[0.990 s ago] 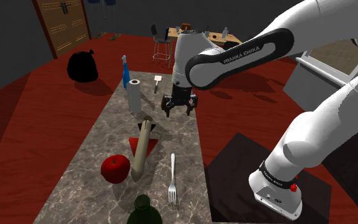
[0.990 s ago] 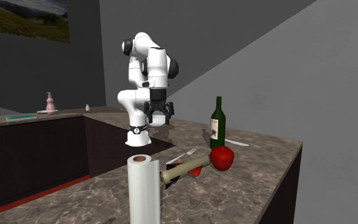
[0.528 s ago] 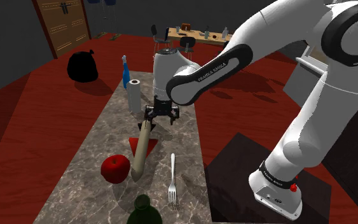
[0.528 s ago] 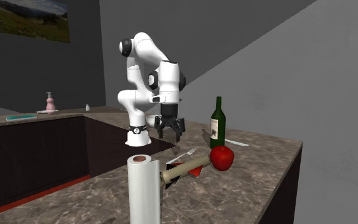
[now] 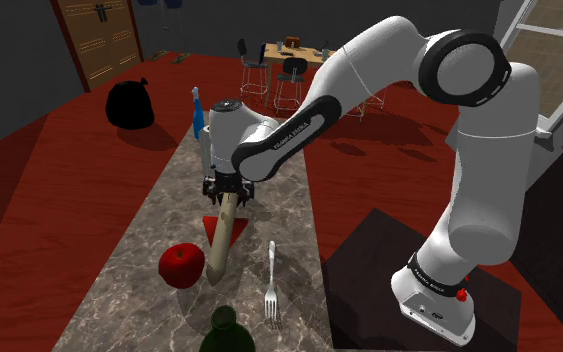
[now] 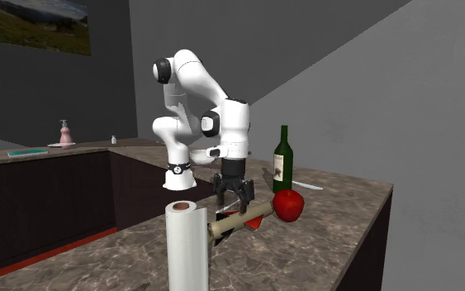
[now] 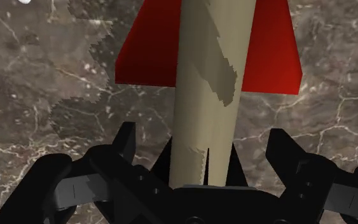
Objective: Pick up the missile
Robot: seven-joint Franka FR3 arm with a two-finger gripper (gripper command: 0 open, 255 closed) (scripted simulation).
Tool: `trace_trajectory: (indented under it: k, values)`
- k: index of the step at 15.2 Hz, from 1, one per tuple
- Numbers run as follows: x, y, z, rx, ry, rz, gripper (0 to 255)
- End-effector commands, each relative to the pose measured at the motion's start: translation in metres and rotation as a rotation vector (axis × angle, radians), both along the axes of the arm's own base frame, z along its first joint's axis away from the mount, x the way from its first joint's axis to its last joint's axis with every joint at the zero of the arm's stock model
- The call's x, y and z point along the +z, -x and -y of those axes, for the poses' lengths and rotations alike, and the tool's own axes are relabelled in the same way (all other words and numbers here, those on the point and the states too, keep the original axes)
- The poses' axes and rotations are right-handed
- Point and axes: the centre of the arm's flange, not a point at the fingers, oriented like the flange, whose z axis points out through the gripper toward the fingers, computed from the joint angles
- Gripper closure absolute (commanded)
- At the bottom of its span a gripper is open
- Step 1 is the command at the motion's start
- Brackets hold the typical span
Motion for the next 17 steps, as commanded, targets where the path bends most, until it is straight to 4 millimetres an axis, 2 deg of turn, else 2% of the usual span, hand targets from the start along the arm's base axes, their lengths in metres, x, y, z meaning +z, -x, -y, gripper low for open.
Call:
trace_trajectory:
  k: [1,7,9,10,17]
  values:
    - [-0.014,-0.006,-0.005,-0.015,0.003,0.003,0]
    - [-0.045,-0.006,-0.005,-0.015,0.003,0.003,0]
    - [-0.049,-0.006,-0.005,-0.015,0.003,0.003,0]
    - [-0.049,-0.006,-0.005,-0.015,0.003,0.003,255]
    - [-0.049,-0.006,-0.004,-0.015,0.003,0.003,255]
